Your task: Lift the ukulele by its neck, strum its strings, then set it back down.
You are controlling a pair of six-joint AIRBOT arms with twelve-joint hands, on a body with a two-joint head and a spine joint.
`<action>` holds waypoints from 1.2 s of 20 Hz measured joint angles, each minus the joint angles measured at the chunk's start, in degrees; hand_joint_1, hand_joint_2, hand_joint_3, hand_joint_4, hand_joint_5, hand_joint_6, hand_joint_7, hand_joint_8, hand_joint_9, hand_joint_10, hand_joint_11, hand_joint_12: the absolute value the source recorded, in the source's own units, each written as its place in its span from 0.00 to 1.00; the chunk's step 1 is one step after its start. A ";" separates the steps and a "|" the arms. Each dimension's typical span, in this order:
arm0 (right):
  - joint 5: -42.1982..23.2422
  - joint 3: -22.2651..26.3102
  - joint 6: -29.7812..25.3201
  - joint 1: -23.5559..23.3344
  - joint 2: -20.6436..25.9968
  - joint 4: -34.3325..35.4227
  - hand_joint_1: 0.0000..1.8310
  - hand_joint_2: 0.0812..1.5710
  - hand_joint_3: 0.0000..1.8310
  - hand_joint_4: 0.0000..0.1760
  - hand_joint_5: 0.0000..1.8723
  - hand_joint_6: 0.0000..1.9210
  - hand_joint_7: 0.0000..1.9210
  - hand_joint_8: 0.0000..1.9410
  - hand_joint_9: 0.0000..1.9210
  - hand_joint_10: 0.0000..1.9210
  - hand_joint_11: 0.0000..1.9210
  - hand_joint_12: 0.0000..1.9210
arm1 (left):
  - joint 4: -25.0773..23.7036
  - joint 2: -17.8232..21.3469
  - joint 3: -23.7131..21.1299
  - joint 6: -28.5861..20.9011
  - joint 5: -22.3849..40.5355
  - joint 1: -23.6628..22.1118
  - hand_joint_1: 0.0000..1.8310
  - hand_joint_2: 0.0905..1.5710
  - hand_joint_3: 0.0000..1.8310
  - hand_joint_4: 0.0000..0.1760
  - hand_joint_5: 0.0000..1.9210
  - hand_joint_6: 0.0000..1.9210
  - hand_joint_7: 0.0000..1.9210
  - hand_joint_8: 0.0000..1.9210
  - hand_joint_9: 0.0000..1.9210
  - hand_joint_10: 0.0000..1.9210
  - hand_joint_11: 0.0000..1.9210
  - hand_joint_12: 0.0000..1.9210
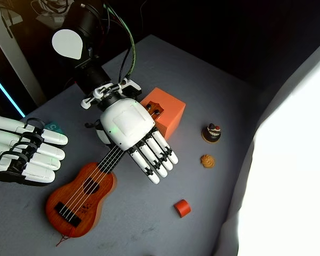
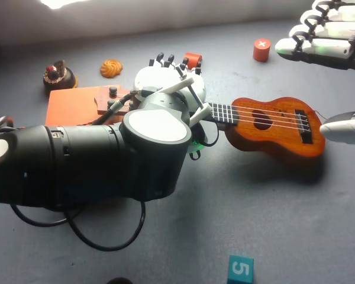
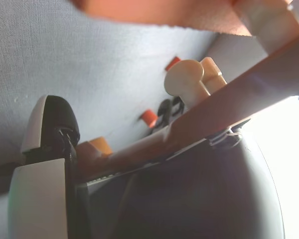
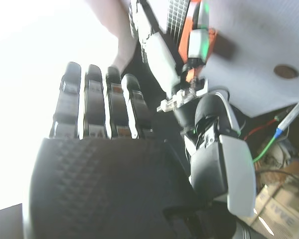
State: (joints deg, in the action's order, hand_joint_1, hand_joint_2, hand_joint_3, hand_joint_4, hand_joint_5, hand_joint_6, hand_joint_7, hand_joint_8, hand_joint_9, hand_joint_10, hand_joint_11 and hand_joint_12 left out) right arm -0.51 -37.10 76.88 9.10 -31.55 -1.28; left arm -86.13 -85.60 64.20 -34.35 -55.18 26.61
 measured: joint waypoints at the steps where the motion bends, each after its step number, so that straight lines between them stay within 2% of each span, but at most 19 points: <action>1: 0.17 0.00 0.02 0.00 0.09 -0.02 0.06 0.78 0.00 0.00 0.05 0.00 0.08 0.00 0.06 0.02 0.00 0.19 | 0.02 0.00 0.00 0.02 -0.02 0.00 0.47 0.70 0.00 0.00 0.00 0.00 0.00 0.00 0.00 0.00 0.00 0.00; 3: 0.72 0.37 0.04 0.00 0.79 -0.02 0.07 0.78 0.00 0.00 0.05 0.00 0.07 0.00 0.06 0.01 0.00 0.17 | 0.04 0.00 0.00 0.00 -0.04 0.00 0.46 0.67 0.00 0.00 0.00 0.00 0.00 0.00 0.01 0.00 0.01 0.00; 4: 0.94 0.57 0.04 0.00 1.05 -0.02 0.07 0.78 0.00 0.00 0.06 0.01 0.07 0.00 0.05 0.01 0.00 0.16 | 0.02 0.00 0.00 0.00 -0.07 0.00 0.49 0.63 0.00 0.01 0.07 0.01 0.17 0.03 0.16 0.03 0.00 0.25; 5: 1.33 0.66 0.04 0.00 1.44 -0.02 0.07 0.78 0.00 0.00 0.06 0.01 0.07 0.00 0.05 0.01 0.00 0.15 | 0.02 0.00 0.00 0.02 -0.07 0.00 0.51 0.61 0.00 0.02 0.15 0.02 0.26 0.05 0.24 0.05 0.00 0.42; 6: 1.90 0.66 0.04 0.00 1.79 -0.02 0.06 0.78 0.00 0.00 0.06 0.00 0.07 0.00 0.05 0.01 0.00 0.15 | -0.04 0.00 0.00 0.00 -0.07 0.00 0.51 0.59 0.00 0.00 0.30 0.03 0.31 0.20 0.28 0.27 0.06 0.56; 7: 2.56 0.66 0.00 0.00 2.19 -0.02 0.07 0.78 0.00 0.00 0.05 0.00 0.07 0.00 0.05 0.01 0.00 0.11 | 0.00 -0.17 0.02 0.00 -0.22 0.00 0.49 0.59 0.00 0.00 0.35 0.05 0.27 0.42 0.23 0.53 0.08 0.67; 8: 3.06 0.66 -0.04 0.00 2.67 -0.02 0.08 0.78 0.00 0.00 0.06 0.00 0.07 0.00 0.06 0.01 0.00 0.14 | 0.09 -0.31 -0.11 0.07 -0.55 0.00 0.48 0.59 0.00 0.00 0.40 0.10 0.23 0.68 0.21 0.75 0.10 0.82; 9: 3.08 0.63 -0.20 0.00 2.91 -0.02 0.06 0.78 0.00 0.00 0.05 0.00 0.07 0.00 0.06 0.01 0.00 0.14 | 0.04 -0.31 -0.22 0.00 -0.72 0.00 0.52 0.58 0.00 0.00 0.31 0.53 0.21 0.93 0.22 0.95 0.14 0.96; 10: 2.97 0.44 -0.57 0.00 3.08 -0.02 0.06 0.78 0.00 0.00 0.05 0.00 0.07 0.00 0.06 0.01 0.00 0.16 | 0.09 -0.31 -0.39 0.00 -0.72 0.00 0.52 0.59 0.00 0.00 0.27 0.77 0.25 0.99 0.26 0.99 0.19 0.99; 11: 2.91 0.17 -0.59 0.00 3.13 -0.04 0.06 0.78 0.00 0.00 0.05 0.00 0.07 0.00 0.06 0.01 0.00 0.16 | 0.11 -0.37 -0.52 -0.02 -0.68 0.00 0.54 0.57 0.00 0.00 0.29 0.91 0.31 1.00 0.32 1.00 0.27 1.00; 12: 2.91 0.04 -0.59 0.00 3.13 -0.04 0.06 0.78 0.00 0.00 0.05 0.00 0.07 0.00 0.06 0.01 0.00 0.16 | 0.20 -0.48 -0.66 -0.02 -0.61 0.00 0.56 0.57 0.00 0.00 0.36 0.98 0.41 1.00 0.41 1.00 0.37 1.00; 14: 2.89 -0.07 -0.59 0.00 3.13 -0.04 0.08 0.79 0.00 0.00 0.05 0.00 0.06 0.00 0.05 0.01 0.00 0.08 | 0.17 -0.61 -0.70 -0.02 -0.66 0.00 0.56 0.60 0.00 0.00 0.47 1.00 0.55 1.00 0.57 1.00 0.56 1.00; 15: 2.89 -0.07 -0.59 0.00 3.13 -0.04 0.08 0.78 0.00 0.00 0.05 0.00 0.07 0.00 0.06 0.01 0.00 0.09 | 0.17 -0.61 -0.70 -0.02 -0.68 -0.02 0.56 0.62 0.01 0.00 0.52 1.00 0.62 1.00 0.64 1.00 0.64 1.00; 16: 2.86 -0.07 -0.59 0.00 3.13 -0.04 0.09 0.78 0.00 0.00 0.06 0.01 0.07 0.00 0.06 0.01 0.00 0.12 | 0.17 -0.61 -0.70 -0.04 -0.70 -0.04 0.60 0.65 0.06 0.00 0.50 0.67 0.65 1.00 0.68 1.00 0.69 1.00; 17: 2.69 -0.07 -0.59 0.00 3.13 -0.04 0.10 0.78 0.00 0.00 0.06 0.00 0.07 0.00 0.06 0.01 0.00 0.14 | 0.52 -0.59 -0.83 -0.02 -0.76 -0.22 0.61 0.67 0.03 0.00 0.58 0.71 0.70 1.00 0.73 1.00 0.73 1.00; 19: 2.19 -0.07 -0.61 0.00 3.13 -0.04 0.10 0.78 0.00 0.00 0.06 0.00 0.07 0.00 0.06 0.01 0.00 0.14 | 1.20 -0.59 -1.38 0.00 -0.85 -0.79 0.65 0.72 0.02 0.00 0.61 0.97 0.73 1.00 0.77 1.00 0.78 1.00; 21: 1.97 -0.07 -0.87 0.00 3.13 -0.04 0.09 0.78 0.00 0.00 0.06 0.00 0.07 0.00 0.06 0.01 0.00 0.14 | 1.97 -0.57 -1.57 0.02 -0.81 -1.33 0.73 0.75 0.01 0.00 0.65 1.00 0.73 1.00 0.79 1.00 0.80 1.00; 23: 2.01 -0.11 -1.51 0.00 3.13 -0.04 0.09 0.79 0.00 0.00 0.05 0.00 0.06 0.00 0.05 0.00 0.00 0.10 | 2.86 -0.13 -2.34 0.17 -0.81 -2.05 0.80 0.76 0.01 0.00 0.65 1.00 0.73 1.00 0.80 1.00 0.79 1.00; 24: 1.95 -0.17 -1.73 -0.11 3.08 -0.02 0.10 0.78 0.00 0.00 0.06 0.00 0.07 0.00 0.06 0.01 0.00 0.13 | 2.97 0.35 -2.82 0.35 -0.72 -2.36 0.81 0.76 0.00 0.00 0.64 1.00 0.73 1.00 0.79 1.00 0.79 1.00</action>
State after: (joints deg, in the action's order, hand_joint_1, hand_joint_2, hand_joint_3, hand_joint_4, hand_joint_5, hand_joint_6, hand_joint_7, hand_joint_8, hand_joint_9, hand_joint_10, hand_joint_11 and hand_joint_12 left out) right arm 1.43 -37.28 75.16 8.99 -28.47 -1.30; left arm -83.15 -85.25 61.39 -34.00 -55.90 24.25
